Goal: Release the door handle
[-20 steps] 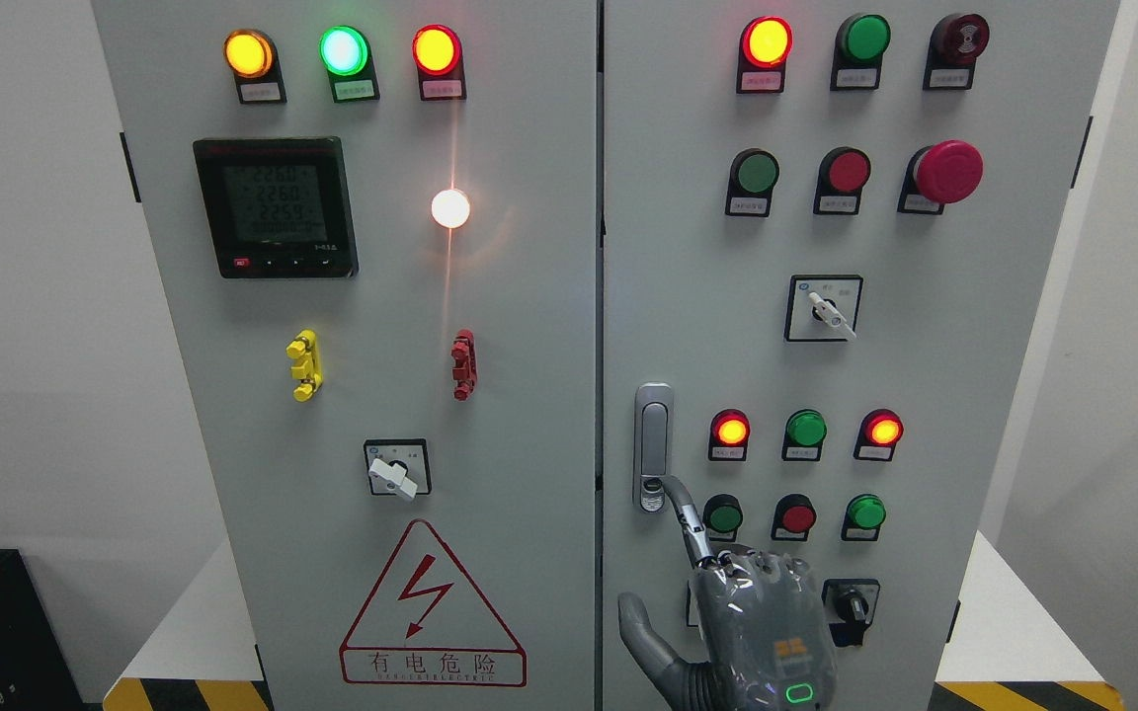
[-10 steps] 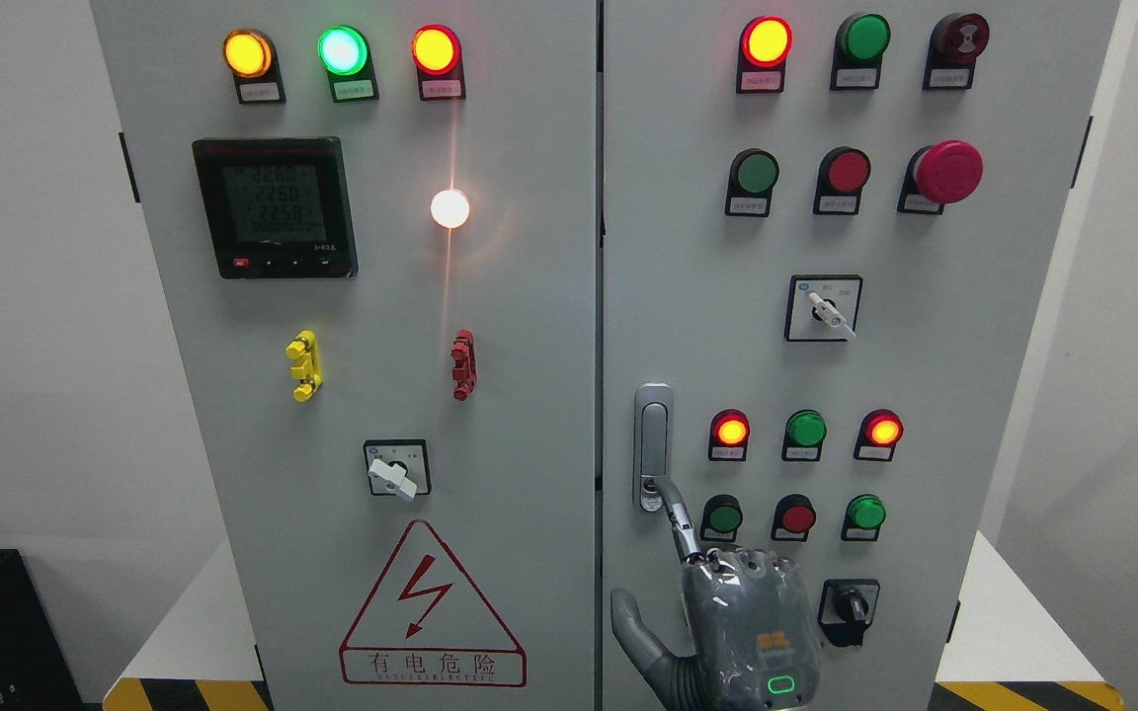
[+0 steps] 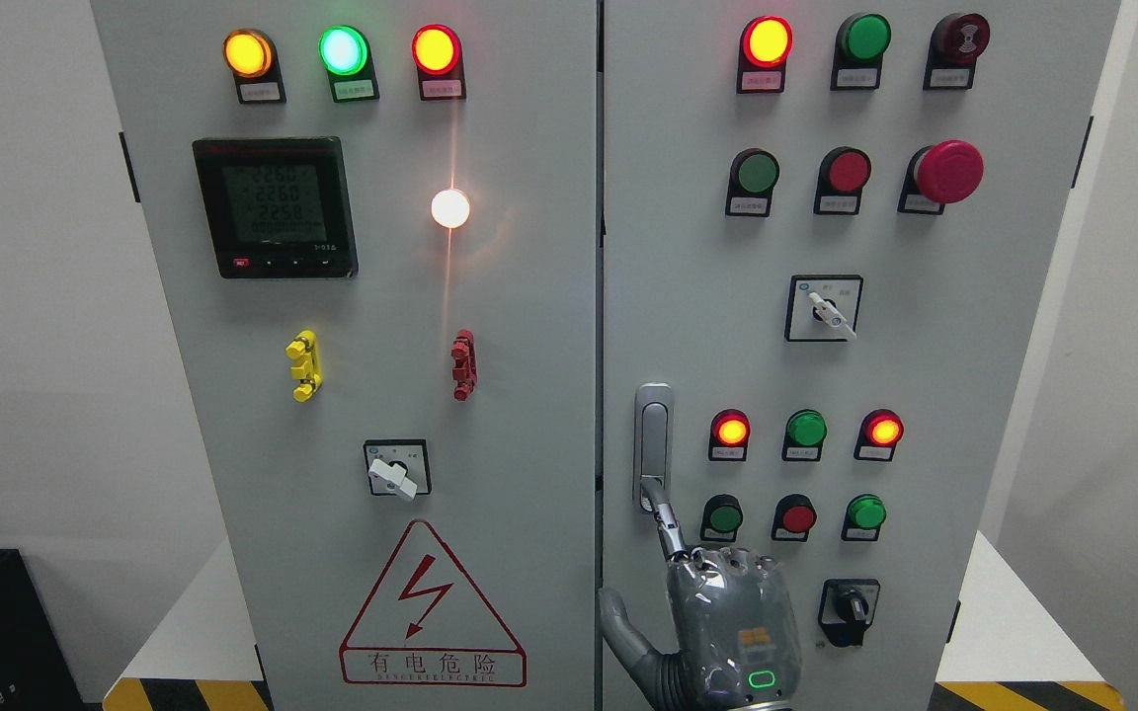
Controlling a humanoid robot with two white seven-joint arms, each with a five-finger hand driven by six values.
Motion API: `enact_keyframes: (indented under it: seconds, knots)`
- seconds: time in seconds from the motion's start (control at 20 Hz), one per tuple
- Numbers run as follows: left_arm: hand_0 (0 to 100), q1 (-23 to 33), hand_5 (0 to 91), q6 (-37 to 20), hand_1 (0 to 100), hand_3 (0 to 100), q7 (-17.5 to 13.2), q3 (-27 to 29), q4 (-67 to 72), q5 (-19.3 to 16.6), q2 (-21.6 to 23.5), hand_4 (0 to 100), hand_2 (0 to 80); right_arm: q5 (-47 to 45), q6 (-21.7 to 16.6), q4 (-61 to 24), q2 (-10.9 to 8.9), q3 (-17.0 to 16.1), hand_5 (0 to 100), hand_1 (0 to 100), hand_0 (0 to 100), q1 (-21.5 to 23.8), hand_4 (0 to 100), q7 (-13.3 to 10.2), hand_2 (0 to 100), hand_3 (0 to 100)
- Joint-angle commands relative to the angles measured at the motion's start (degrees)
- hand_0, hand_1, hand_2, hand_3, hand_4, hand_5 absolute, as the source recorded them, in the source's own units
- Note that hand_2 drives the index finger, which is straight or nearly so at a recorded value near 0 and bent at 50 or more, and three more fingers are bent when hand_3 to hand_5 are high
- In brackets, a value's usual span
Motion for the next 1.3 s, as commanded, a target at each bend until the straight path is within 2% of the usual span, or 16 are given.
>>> enact_keyframes:
  seconds: [0.0, 1.25]
  knots:
    - [12, 0.0, 0.0, -0.01, 56, 0, -0.04, 0.0, 0.0, 0.0, 0.0, 0, 0.0, 0.12, 0.74, 1.24, 0.62, 0.46, 100, 33, 42, -0.17, 100, -0.01, 0, 100]
    - [12, 0.0, 0.0, -0.01, 56, 0, -0.04, 0.0, 0.0, 0.0, 0.0, 0, 0.0, 0.74, 2.68, 2.47, 0.62, 0.19, 100, 35, 40, -1.05, 100, 0.08, 0, 100]
